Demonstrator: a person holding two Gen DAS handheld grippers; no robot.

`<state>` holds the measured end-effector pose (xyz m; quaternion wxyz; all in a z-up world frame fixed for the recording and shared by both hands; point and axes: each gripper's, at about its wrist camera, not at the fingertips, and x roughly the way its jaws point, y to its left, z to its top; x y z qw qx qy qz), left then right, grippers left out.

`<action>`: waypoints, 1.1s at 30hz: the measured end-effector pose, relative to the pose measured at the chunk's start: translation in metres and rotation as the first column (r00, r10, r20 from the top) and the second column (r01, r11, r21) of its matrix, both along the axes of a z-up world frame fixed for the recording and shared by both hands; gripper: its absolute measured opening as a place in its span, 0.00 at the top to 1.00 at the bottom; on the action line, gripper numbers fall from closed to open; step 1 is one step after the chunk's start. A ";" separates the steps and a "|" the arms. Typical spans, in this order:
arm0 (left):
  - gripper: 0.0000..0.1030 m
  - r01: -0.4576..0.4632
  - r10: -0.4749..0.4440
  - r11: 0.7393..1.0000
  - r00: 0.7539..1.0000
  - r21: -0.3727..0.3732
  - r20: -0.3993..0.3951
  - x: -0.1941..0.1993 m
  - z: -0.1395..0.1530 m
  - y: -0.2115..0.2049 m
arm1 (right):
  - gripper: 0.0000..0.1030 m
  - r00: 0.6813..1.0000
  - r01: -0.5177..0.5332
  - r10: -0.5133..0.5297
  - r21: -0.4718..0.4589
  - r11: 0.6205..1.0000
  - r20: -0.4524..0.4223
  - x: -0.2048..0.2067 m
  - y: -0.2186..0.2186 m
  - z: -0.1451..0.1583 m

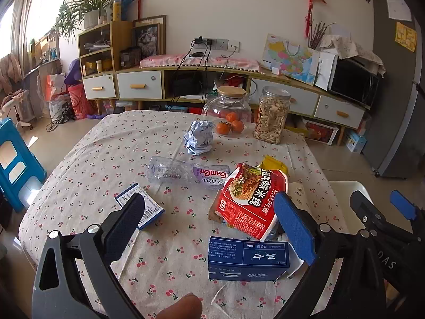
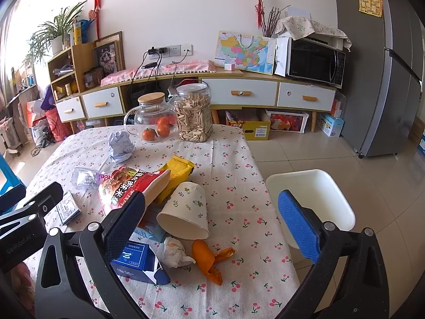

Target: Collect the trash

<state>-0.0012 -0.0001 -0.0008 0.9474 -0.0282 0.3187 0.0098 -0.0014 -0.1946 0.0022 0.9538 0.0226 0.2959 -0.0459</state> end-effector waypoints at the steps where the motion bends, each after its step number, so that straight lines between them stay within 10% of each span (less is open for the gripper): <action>1: 0.08 0.001 -0.001 1.000 1.000 0.001 -0.001 0.000 0.000 -0.001 | 0.07 1.000 0.000 0.000 0.000 1.000 0.000 0.000 0.000 0.000; 33: 0.08 0.004 -0.004 1.000 1.000 -0.004 -0.028 0.003 -0.005 -0.001 | 0.07 1.000 0.001 0.000 0.019 1.000 -0.019 0.002 -0.001 -0.011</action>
